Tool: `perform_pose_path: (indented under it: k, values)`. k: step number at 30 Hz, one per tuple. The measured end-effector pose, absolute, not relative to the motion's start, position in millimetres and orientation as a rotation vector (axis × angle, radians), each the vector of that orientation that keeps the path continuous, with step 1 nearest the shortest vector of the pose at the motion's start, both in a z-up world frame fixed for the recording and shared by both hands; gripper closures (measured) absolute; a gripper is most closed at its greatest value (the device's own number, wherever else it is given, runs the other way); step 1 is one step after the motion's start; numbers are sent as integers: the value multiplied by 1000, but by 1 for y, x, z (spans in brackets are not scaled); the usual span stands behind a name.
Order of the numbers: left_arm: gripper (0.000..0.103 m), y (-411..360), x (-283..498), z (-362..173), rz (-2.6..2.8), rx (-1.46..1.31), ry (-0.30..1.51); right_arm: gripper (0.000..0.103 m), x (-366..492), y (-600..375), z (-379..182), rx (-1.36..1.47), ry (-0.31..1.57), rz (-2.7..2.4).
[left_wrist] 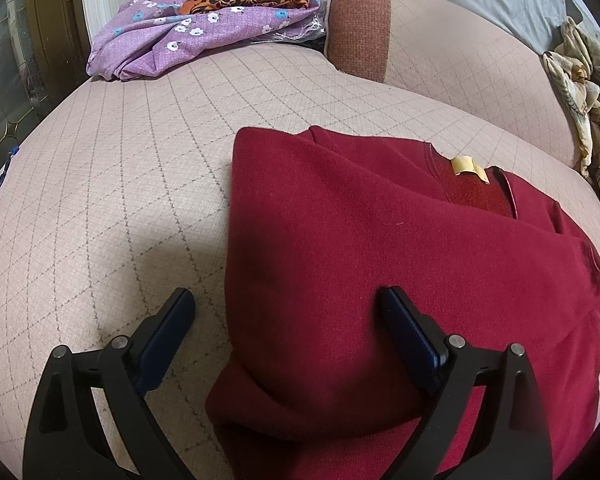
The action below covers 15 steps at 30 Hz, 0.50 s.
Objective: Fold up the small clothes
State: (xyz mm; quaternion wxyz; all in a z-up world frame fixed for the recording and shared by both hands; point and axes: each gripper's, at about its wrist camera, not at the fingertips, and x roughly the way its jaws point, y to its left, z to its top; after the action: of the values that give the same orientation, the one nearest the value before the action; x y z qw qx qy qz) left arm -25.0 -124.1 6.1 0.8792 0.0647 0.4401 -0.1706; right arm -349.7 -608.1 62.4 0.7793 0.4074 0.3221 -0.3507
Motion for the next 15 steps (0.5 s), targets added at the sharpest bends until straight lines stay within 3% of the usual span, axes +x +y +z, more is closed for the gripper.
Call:
perform_pose_path:
  k: [9,10,12,15]
  values:
    - [6,-124,-25,6,-353,138,916,44,-364,-649,21,1012,663,-859]
    - [6,-124,-25,6,-353,137,916,49,-360,-653,16,1006,672,-853]
    - [6,-124,-24,6,-353,136,918,103,-359,-652,22,921,690,-899]
    - [6,-124,-25,6,-353,134,917,103,-366,-643,48,845,628,-872]
